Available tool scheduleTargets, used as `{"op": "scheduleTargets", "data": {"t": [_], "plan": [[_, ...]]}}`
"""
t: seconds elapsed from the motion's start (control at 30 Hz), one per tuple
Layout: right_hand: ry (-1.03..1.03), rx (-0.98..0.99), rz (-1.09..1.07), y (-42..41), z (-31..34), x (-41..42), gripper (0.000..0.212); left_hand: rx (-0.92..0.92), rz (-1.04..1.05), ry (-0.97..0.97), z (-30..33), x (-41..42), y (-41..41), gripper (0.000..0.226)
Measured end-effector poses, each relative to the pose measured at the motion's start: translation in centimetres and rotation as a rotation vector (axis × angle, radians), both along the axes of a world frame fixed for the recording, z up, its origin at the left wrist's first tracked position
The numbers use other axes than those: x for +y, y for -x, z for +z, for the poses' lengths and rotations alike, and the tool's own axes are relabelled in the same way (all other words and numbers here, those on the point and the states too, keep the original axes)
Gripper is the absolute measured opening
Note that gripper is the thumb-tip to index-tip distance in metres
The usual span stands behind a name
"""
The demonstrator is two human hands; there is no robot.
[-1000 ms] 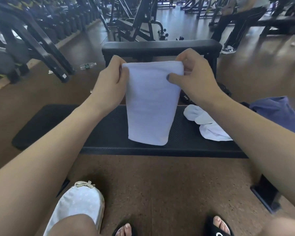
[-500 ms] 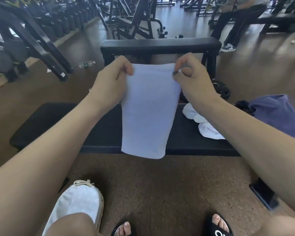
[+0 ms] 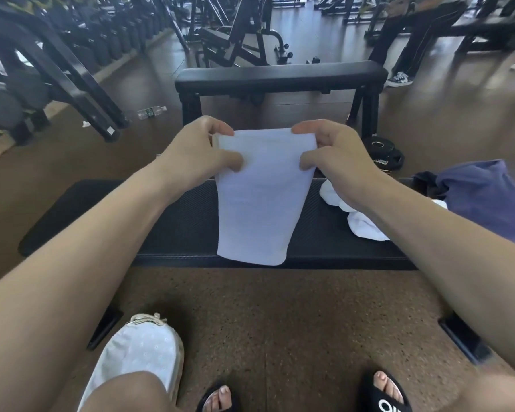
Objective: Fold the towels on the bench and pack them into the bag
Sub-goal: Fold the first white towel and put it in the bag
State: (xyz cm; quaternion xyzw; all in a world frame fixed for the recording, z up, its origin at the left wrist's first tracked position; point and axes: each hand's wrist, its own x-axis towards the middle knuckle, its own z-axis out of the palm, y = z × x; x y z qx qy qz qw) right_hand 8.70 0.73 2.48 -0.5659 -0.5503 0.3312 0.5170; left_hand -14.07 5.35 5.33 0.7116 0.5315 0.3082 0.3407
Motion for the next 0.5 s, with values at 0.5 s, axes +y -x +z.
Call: {"op": "scheduleTargets", "data": {"t": [0.5], "plan": [[0.012,-0.539,0.071,-0.79,-0.77,0.91,0.036,0.510,-0.099,-0.135,-0.56,-0.66,-0.46,0.055]]}}
